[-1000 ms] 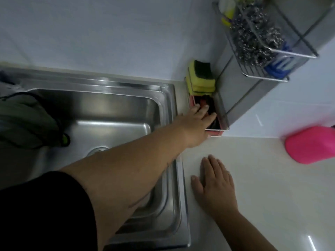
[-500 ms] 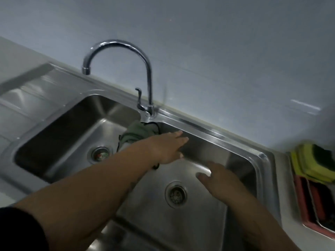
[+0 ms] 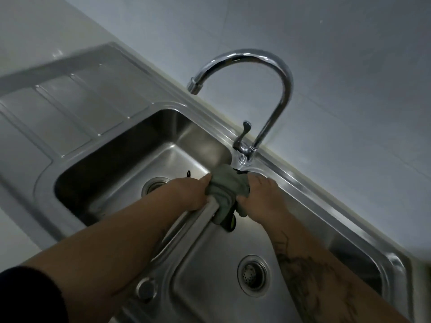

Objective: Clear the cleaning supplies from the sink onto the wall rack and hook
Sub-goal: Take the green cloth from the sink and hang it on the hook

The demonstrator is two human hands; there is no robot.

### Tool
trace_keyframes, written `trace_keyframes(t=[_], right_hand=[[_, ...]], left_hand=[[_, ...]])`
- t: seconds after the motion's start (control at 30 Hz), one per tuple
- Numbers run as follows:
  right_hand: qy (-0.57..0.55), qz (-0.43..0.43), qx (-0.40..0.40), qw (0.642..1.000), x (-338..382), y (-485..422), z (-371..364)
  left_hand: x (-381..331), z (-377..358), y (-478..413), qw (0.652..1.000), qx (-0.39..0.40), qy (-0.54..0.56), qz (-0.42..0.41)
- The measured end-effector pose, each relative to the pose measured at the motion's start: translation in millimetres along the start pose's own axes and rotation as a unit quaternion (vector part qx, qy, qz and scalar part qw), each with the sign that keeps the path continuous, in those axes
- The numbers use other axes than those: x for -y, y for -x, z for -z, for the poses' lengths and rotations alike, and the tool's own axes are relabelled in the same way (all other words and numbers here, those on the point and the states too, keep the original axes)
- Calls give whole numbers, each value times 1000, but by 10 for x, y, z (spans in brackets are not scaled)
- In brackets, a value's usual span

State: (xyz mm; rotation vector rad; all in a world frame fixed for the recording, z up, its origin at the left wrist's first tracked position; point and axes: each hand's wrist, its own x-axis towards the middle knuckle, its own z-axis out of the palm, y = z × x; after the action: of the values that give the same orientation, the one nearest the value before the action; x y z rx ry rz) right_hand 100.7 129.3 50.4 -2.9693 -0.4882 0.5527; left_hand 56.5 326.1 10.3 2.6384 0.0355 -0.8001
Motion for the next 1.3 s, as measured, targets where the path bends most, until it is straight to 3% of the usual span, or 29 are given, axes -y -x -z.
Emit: trace_keyframes(t=[0.13, 0.2, 0.33, 0.53, 0.6, 0.77, 0.87, 0.97, 1.03, 1.1, 1.2, 1.3], right_hand=[[-5, 6, 19, 1000, 101, -214, -183], [-33, 7, -13, 999, 128, -272, -249], [-52, 24, -69, 996, 108, -300, -287], [-66, 20, -67, 995, 53, -169, -184], [-83, 24, -83, 993, 37, -44, -125], [-198, 14, -120, 973, -80, 456, 160], [-313, 21, -126, 941, -176, 884, 391], [-408, 27, -125, 904, -257, 1340, 653], [-495, 14, -126, 859, -340, 1594, 822], [-572, -1, -149, 807, -442, 1792, 987], [-615, -41, -211, 758, -640, 1951, 1250], [-724, 9, -129, 677, -859, 2017, 1549]], left_hand=[[162, 33, -161, 991, 61, 111, -38], [219, 45, -221, 981, 88, 168, -42], [216, 57, -282, 934, 180, 309, -3], [103, 119, -228, 927, 137, 350, -12], [30, 145, -143, 891, 112, 440, -14], [-397, 384, 177, 740, 28, 669, -68], [-755, 589, 345, 696, -22, 709, -111], [-1161, 829, 565, 693, -87, 701, -147], [-1432, 984, 754, 692, -96, 683, -214], [-1681, 1105, 981, 706, -97, 639, -290], [-1979, 1184, 1319, 746, -86, 543, -377], [-2162, 1190, 1570, 780, -76, 454, -423]])
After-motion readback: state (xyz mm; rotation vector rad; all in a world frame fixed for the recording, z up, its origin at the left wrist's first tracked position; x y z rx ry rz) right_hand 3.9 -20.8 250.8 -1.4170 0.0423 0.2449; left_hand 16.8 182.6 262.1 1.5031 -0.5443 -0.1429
